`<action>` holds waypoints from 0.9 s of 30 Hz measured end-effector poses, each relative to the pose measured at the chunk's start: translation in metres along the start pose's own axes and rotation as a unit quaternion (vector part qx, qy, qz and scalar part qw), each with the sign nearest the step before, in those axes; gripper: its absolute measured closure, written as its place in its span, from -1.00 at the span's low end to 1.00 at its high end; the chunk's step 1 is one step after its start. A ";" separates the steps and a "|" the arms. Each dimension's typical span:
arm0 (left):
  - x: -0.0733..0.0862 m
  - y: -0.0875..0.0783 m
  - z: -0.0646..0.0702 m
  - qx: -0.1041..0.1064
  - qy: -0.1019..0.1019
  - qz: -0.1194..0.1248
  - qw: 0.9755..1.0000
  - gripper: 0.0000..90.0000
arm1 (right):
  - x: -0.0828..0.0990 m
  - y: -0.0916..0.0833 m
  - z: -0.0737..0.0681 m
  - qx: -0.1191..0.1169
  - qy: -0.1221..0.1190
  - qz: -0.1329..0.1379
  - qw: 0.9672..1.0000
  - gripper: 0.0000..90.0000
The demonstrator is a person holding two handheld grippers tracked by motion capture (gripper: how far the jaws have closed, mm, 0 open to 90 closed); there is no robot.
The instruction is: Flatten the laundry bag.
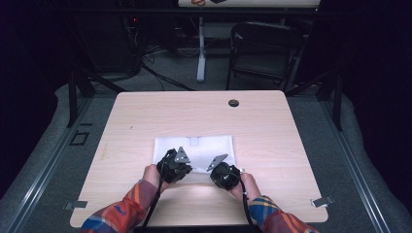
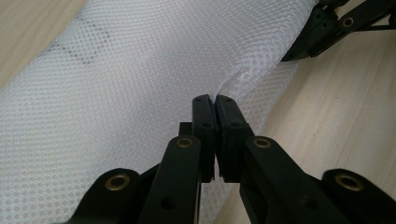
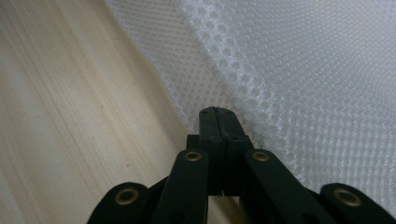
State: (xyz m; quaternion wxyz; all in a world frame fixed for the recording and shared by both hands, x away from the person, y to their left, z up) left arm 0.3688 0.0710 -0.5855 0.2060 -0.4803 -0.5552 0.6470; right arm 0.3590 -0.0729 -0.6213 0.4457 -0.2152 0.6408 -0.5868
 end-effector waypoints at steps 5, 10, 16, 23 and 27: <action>-0.002 -0.002 0.001 -0.002 -0.010 0.004 1.000 0.95 | 0.001 0.000 0.000 0.000 -0.001 0.000 1.000 1.00; -0.003 -0.005 -0.002 -0.005 -0.018 0.005 1.000 0.96 | 0.001 0.000 -0.001 0.000 -0.001 0.001 1.000 1.00; -0.006 -0.009 -0.006 -0.004 -0.026 0.011 1.000 0.96 | 0.002 -0.001 -0.001 -0.006 -0.002 -0.002 1.000 1.00; -0.007 -0.013 -0.009 -0.001 -0.034 0.011 0.999 0.95 | 0.003 -0.001 -0.001 -0.009 -0.005 -0.003 1.000 1.00; -0.007 -0.016 -0.009 0.001 -0.036 0.010 0.999 0.95 | 0.004 -0.001 -0.002 -0.011 -0.010 -0.005 1.000 1.00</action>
Point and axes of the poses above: each handheld gripper's, and its own axes: y roughly forward along the jaws, x roughly out of its underside, z roughly to its right, the point moved 7 cm from there along y, roughly forward along the jaws, and after that the axes turned 13 degrees about -z, right-handed, at the moved point
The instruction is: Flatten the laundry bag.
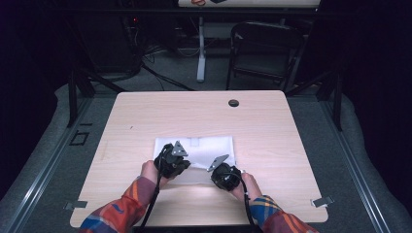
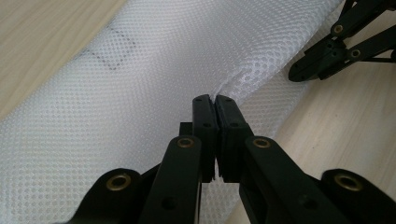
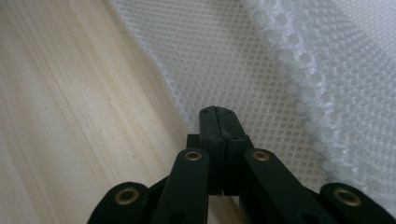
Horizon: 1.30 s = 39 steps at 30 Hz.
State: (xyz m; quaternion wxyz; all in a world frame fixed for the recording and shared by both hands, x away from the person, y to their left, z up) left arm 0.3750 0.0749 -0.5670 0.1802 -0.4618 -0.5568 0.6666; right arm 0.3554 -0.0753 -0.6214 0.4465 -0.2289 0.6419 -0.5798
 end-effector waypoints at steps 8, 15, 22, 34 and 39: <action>0.002 -0.004 0.000 0.003 -0.008 -0.002 1.000 0.95 | 0.002 -0.001 -0.003 -0.009 -0.005 -0.005 1.000 1.00; 0.003 -0.010 -0.001 0.012 -0.014 -0.005 1.000 0.95 | 0.006 -0.003 -0.009 -0.013 -0.019 -0.011 1.000 1.00; 0.001 -0.014 -0.003 0.012 -0.018 -0.004 1.000 0.96 | 0.009 -0.005 -0.012 -0.019 -0.024 -0.013 0.999 1.00; -0.004 -0.023 -0.016 0.005 -0.026 0.003 1.000 0.96 | 0.010 -0.005 -0.013 -0.028 -0.018 -0.017 0.999 1.00; -0.009 -0.026 -0.021 -0.002 -0.025 0.005 1.000 0.96 | 0.011 -0.006 -0.014 -0.033 -0.021 -0.021 0.999 1.00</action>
Point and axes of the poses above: each handheld gripper's, and its own axes: y roughly forward along the jaws, x roughly out of its underside, z roughly to its right, the point moved 7 cm from there along y, roughly forward along the jaws, and after that the axes turned 13 degrees about -z, right-handed, at the moved point
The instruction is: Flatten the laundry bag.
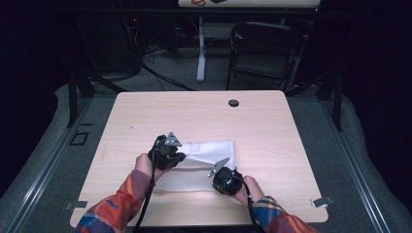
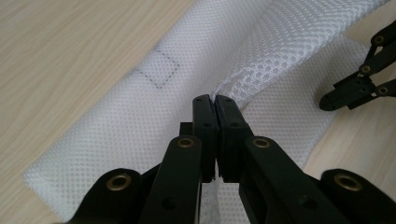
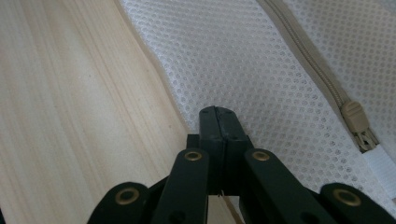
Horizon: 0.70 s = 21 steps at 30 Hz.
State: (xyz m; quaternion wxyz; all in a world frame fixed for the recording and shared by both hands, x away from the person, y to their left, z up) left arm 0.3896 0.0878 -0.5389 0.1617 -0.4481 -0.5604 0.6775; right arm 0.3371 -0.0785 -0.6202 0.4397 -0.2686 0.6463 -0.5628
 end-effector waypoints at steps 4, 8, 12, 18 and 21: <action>-0.005 -0.002 -0.005 -0.005 -0.003 0.004 1.000 0.96 | 0.001 -0.001 -0.001 -0.004 0.000 -0.003 1.000 1.00; -0.009 -0.005 -0.010 -0.011 -0.009 0.007 1.000 0.96 | 0.002 -0.001 -0.002 -0.007 -0.003 -0.007 1.000 1.00; -0.011 -0.008 -0.015 -0.015 -0.013 0.009 1.000 0.96 | 0.002 -0.001 -0.003 -0.010 -0.003 -0.008 1.000 1.00; -0.016 -0.010 -0.022 -0.024 -0.017 0.011 0.999 0.96 | 0.003 -0.001 -0.004 -0.012 -0.003 -0.010 1.000 1.00; -0.019 -0.011 -0.024 -0.026 -0.017 0.012 0.999 0.96 | 0.003 -0.001 -0.005 -0.013 -0.004 -0.010 1.000 1.00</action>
Point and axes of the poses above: each handheld gripper's, and its own axes: y roughly forward along the jaws, x roughly out of its underside, z roughly to its right, the point moved 7 cm from there along y, roughly forward along the jaws, and after that the axes turned 13 degrees about -z, right-handed, at the moved point
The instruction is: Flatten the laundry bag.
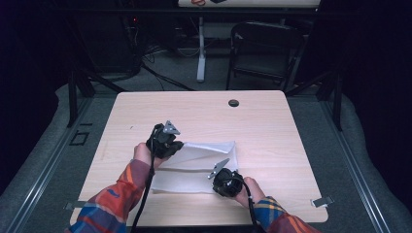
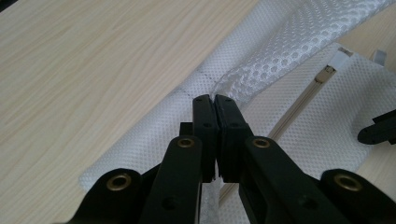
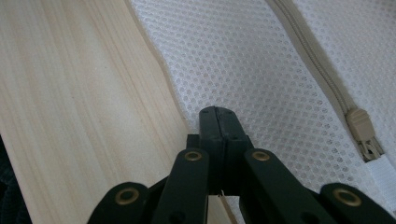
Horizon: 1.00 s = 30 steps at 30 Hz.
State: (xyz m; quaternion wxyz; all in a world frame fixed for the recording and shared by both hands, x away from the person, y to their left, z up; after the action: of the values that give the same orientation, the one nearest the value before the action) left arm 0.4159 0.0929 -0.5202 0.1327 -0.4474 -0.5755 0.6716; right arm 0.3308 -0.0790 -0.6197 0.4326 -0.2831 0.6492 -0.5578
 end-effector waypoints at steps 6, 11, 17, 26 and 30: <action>-0.005 -0.002 -0.004 -0.005 -0.003 0.002 1.000 0.96 | 0.001 -0.001 -0.001 -0.005 -0.003 -0.005 1.000 1.00; -0.007 -0.003 -0.009 -0.008 -0.005 0.000 1.000 0.96 | 0.000 0.000 -0.004 -0.013 -0.003 -0.003 1.000 1.00; -0.012 -0.006 -0.014 -0.015 -0.005 0.002 1.000 0.96 | 0.000 0.000 -0.006 -0.016 -0.004 -0.005 1.000 1.00; -0.020 -0.011 -0.020 -0.027 -0.004 0.005 1.000 0.96 | 0.003 -0.001 -0.008 -0.023 -0.011 -0.014 1.000 1.00; -0.024 -0.013 -0.024 -0.031 -0.008 0.006 0.999 0.96 | 0.005 -0.002 -0.009 -0.034 -0.011 -0.019 0.999 1.00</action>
State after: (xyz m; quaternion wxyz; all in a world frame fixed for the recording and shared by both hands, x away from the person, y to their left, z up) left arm 0.4431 0.0963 -0.4965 0.1101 -0.4499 -0.5941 0.6576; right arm 0.3202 -0.0793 -0.6190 0.4193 -0.3163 0.6575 -0.5402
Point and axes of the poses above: each handheld gripper's, and its own axes: y roughly forward along the jaws, x roughly out of its underside, z roughly to its right, the point moved 7 cm from there along y, roughly forward along the jaws, and after that the axes turned 13 degrees about -z, right-handed, at the moved point
